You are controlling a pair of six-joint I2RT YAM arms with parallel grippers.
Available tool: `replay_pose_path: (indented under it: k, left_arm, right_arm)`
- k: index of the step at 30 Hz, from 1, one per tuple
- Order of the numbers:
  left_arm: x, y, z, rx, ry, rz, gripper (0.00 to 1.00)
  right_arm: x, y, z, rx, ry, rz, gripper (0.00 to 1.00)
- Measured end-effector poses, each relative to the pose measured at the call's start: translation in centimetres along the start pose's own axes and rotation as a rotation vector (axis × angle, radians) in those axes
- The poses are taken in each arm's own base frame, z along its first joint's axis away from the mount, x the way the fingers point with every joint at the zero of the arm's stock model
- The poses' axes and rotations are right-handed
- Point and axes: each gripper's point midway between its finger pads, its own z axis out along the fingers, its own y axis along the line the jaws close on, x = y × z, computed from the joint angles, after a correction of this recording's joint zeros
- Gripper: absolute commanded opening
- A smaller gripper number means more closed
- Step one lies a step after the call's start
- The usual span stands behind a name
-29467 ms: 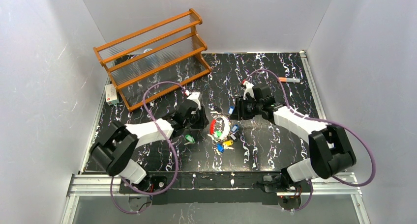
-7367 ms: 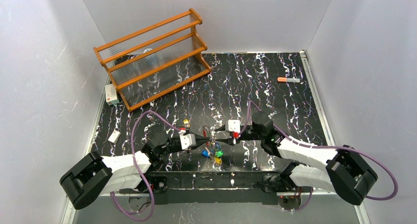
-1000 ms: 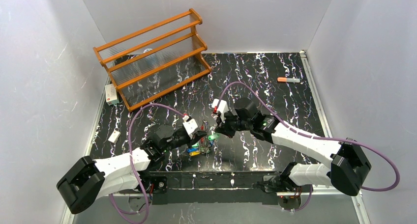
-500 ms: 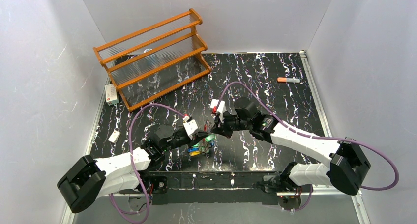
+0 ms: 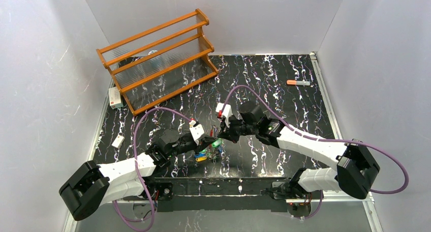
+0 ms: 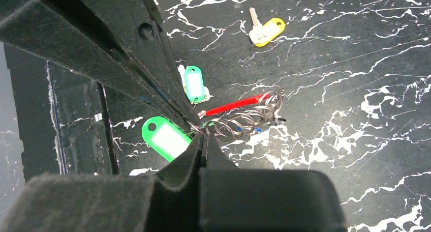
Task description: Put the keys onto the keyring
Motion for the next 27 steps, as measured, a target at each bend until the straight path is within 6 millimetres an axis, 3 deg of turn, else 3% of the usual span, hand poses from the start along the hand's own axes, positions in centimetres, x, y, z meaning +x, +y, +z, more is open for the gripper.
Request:
replay_pose_path:
  k: [27]
  left_arm:
    - [-0.82, 0.01, -0.32, -0.008, -0.029, 0.005, 0.00]
  right_arm:
    - [0.14, -0.78, -0.05, 0.057, 0.007, 0.047, 0.01]
